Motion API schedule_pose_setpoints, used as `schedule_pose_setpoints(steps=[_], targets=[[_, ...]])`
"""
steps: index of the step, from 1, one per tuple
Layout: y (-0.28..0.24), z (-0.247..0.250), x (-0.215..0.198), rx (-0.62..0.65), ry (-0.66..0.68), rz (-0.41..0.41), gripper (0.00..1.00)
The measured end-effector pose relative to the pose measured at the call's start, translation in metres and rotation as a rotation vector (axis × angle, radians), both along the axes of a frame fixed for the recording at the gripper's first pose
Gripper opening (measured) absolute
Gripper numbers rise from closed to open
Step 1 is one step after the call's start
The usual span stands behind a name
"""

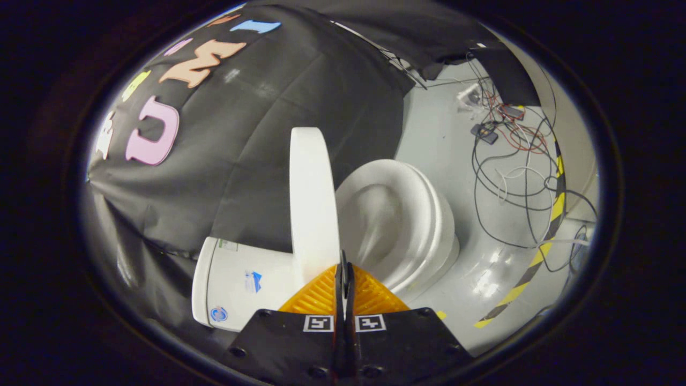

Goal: Open the toilet lid.

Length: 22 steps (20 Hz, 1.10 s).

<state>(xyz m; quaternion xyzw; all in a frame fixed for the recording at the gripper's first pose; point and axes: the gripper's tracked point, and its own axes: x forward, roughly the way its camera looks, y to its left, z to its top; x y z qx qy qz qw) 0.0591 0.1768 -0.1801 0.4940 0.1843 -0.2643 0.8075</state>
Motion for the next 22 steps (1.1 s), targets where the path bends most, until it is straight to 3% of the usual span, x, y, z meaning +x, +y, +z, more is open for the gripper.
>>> schedule_pose_setpoints(steps=[13,22], targets=[[0.036,0.056,0.022,-0.153,0.041,0.053,0.00],[0.055,0.080,0.036,-0.351,0.098,0.071,0.00]])
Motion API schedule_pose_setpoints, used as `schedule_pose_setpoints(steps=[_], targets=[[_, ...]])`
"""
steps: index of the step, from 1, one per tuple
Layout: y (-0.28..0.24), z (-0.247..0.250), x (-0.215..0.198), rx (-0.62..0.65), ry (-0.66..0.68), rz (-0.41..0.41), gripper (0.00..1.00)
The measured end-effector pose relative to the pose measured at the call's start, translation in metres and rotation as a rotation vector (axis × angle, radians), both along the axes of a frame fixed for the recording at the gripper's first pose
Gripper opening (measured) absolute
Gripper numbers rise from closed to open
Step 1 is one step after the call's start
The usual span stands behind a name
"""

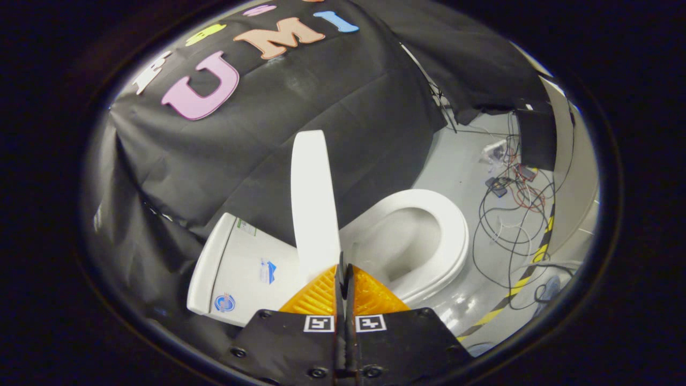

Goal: Open the toilet lid.

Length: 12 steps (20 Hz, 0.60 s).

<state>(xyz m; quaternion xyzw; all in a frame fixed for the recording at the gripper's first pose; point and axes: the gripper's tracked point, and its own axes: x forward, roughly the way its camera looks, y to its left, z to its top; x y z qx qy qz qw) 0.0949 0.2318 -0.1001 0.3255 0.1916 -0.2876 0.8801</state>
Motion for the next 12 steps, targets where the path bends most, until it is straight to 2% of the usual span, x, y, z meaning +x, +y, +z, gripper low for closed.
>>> schedule_pose_setpoints(steps=[12], targets=[[0.036,0.028,0.028,-0.213,-0.036,0.008,0.00]])
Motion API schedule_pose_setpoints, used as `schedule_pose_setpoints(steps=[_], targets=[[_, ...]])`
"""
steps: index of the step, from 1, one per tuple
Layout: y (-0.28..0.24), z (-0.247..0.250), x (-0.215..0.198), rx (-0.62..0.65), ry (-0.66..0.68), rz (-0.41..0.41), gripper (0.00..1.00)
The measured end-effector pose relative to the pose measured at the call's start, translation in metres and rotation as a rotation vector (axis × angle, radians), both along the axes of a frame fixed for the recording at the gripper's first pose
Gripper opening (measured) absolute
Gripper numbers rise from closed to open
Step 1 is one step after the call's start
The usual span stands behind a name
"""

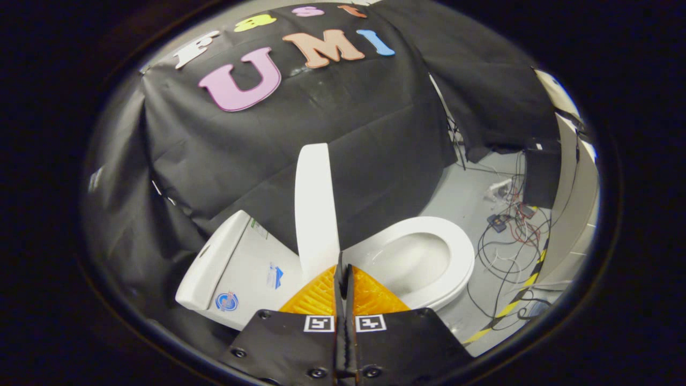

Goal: Open the toilet lid.

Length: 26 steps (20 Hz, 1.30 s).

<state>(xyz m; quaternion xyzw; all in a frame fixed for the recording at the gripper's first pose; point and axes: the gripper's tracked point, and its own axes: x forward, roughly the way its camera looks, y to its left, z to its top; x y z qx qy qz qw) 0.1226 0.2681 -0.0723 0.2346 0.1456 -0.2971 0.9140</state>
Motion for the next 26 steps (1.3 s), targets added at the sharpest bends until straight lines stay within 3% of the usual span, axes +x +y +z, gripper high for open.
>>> schedule_pose_setpoints(steps=[11,26], targets=[[0.036,0.016,0.022,-0.210,0.032,0.039,0.00],[0.068,0.025,0.048,-0.319,0.060,0.093,0.00]])
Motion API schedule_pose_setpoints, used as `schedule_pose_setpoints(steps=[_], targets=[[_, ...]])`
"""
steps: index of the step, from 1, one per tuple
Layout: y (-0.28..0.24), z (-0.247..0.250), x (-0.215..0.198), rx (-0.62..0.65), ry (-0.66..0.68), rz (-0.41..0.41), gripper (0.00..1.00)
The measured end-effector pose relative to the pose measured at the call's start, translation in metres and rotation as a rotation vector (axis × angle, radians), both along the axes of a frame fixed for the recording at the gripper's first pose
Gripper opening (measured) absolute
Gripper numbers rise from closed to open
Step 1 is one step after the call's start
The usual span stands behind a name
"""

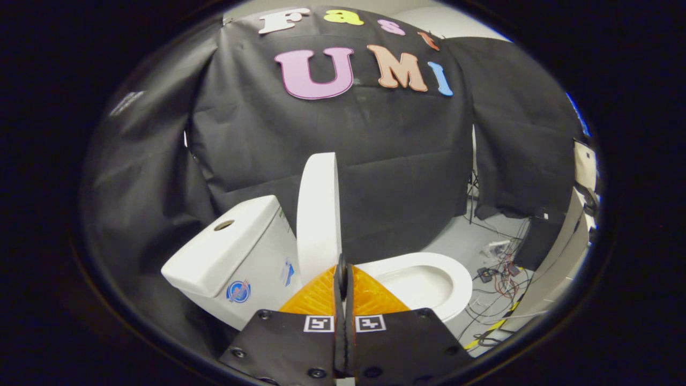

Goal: Open the toilet lid.

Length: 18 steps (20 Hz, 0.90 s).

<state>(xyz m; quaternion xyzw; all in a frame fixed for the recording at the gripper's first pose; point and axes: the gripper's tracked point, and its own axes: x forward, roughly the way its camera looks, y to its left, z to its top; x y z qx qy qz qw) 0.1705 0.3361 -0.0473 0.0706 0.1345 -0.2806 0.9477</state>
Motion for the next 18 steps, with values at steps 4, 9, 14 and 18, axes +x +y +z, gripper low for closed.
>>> schedule_pose_setpoints(steps=[4,9,14,18], targets=[[0.016,0.001,0.010,-0.039,0.013,0.027,0.00],[0.036,0.000,0.021,-0.058,0.018,0.059,0.00],[0.060,-0.003,0.031,-0.086,0.029,0.084,0.01],[0.068,-0.004,0.036,-0.111,0.034,0.105,0.01]])
